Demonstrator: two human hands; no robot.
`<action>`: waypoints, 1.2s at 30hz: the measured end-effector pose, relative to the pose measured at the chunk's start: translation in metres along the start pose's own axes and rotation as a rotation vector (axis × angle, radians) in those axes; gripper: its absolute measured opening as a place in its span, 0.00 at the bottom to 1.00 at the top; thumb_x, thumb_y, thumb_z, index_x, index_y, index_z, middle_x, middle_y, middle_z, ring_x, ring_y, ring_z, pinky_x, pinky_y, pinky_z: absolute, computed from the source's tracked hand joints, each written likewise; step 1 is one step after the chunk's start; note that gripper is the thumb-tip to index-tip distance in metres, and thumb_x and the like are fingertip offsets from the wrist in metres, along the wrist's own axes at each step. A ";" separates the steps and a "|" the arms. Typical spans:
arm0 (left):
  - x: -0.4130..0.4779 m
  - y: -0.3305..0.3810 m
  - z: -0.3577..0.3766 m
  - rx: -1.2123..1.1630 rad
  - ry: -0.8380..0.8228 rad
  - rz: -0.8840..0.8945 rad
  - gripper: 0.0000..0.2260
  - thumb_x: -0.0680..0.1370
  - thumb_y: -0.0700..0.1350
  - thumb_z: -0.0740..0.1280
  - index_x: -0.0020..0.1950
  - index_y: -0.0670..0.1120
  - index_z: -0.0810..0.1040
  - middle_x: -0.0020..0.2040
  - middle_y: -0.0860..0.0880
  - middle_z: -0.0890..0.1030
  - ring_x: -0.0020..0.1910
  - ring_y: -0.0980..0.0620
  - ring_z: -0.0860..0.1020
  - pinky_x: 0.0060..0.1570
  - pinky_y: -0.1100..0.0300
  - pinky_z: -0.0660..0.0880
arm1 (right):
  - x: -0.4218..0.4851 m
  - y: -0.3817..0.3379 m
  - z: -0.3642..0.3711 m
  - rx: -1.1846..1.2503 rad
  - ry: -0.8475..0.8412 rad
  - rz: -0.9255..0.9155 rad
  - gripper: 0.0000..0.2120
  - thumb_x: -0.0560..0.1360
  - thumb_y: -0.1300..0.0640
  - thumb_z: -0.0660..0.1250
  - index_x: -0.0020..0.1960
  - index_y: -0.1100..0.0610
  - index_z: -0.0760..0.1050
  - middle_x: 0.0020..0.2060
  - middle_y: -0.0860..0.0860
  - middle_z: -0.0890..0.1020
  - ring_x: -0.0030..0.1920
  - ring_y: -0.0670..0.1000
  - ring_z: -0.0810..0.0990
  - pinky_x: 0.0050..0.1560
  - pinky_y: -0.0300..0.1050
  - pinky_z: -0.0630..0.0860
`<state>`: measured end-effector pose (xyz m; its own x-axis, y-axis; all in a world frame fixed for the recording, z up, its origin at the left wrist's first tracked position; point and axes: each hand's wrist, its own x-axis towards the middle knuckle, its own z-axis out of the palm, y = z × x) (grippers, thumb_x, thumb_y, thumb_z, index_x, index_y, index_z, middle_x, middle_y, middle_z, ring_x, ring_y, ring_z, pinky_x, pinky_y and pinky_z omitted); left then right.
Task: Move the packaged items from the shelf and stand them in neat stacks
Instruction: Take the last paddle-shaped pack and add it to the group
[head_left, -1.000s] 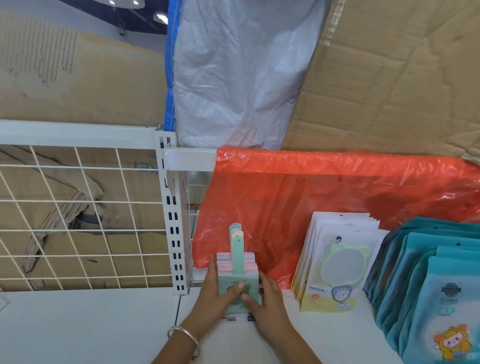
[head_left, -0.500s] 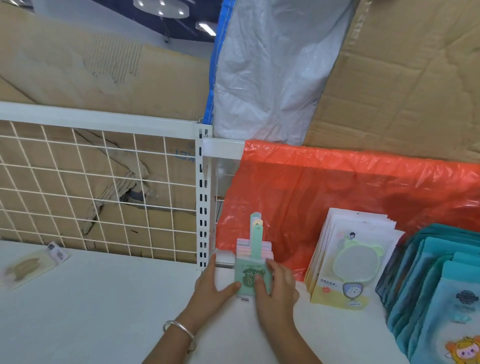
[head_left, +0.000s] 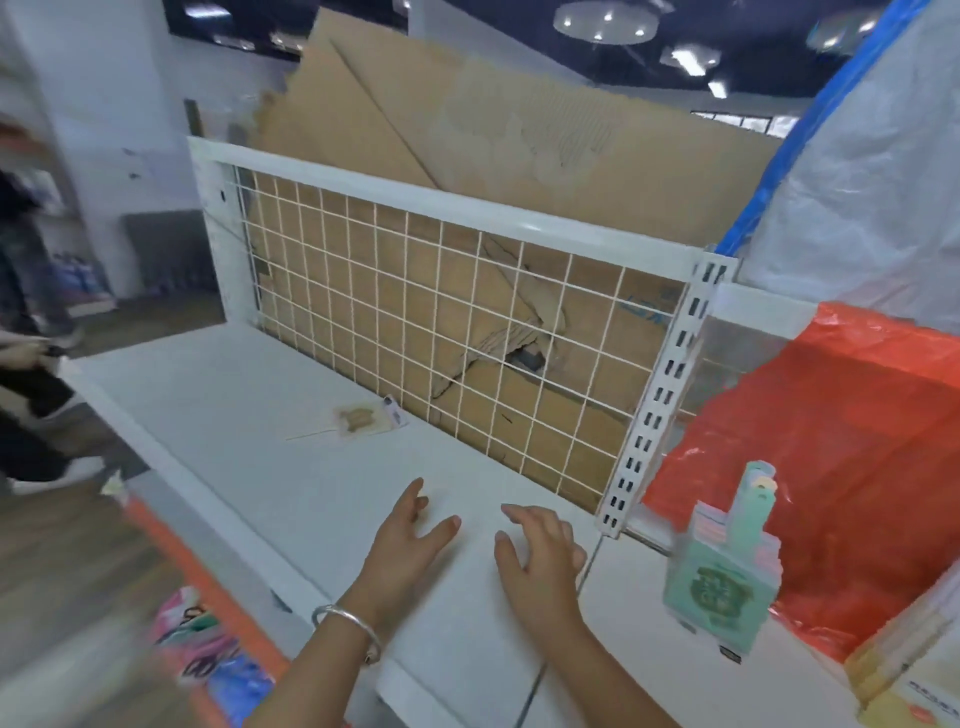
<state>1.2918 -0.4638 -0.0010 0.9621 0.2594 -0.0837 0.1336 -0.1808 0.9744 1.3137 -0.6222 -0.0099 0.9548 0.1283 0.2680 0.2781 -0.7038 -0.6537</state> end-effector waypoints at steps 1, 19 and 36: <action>0.002 -0.002 -0.014 -0.004 0.042 -0.001 0.32 0.75 0.49 0.69 0.75 0.52 0.59 0.70 0.47 0.68 0.69 0.51 0.68 0.59 0.63 0.64 | 0.003 -0.011 0.009 -0.004 -0.041 -0.024 0.22 0.71 0.46 0.52 0.62 0.44 0.73 0.56 0.38 0.70 0.57 0.39 0.63 0.50 0.36 0.49; 0.121 -0.007 -0.205 0.079 0.136 0.057 0.30 0.75 0.46 0.69 0.75 0.49 0.60 0.70 0.46 0.70 0.69 0.50 0.68 0.61 0.63 0.63 | 0.118 -0.155 0.155 -0.150 -0.172 -0.094 0.15 0.81 0.49 0.54 0.65 0.46 0.72 0.65 0.42 0.73 0.66 0.49 0.63 0.49 0.42 0.51; 0.205 -0.017 -0.230 0.021 0.010 0.077 0.32 0.76 0.45 0.69 0.75 0.51 0.57 0.72 0.49 0.65 0.58 0.54 0.70 0.54 0.64 0.65 | 0.186 -0.166 0.220 -0.886 -0.589 -0.219 0.30 0.76 0.62 0.56 0.75 0.51 0.51 0.72 0.48 0.60 0.71 0.61 0.57 0.65 0.58 0.57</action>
<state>1.4318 -0.1894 0.0136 0.9674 0.2533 -0.0064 0.0640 -0.2201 0.9734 1.4680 -0.3276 -0.0070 0.8600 0.4609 -0.2192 0.4992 -0.8490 0.1734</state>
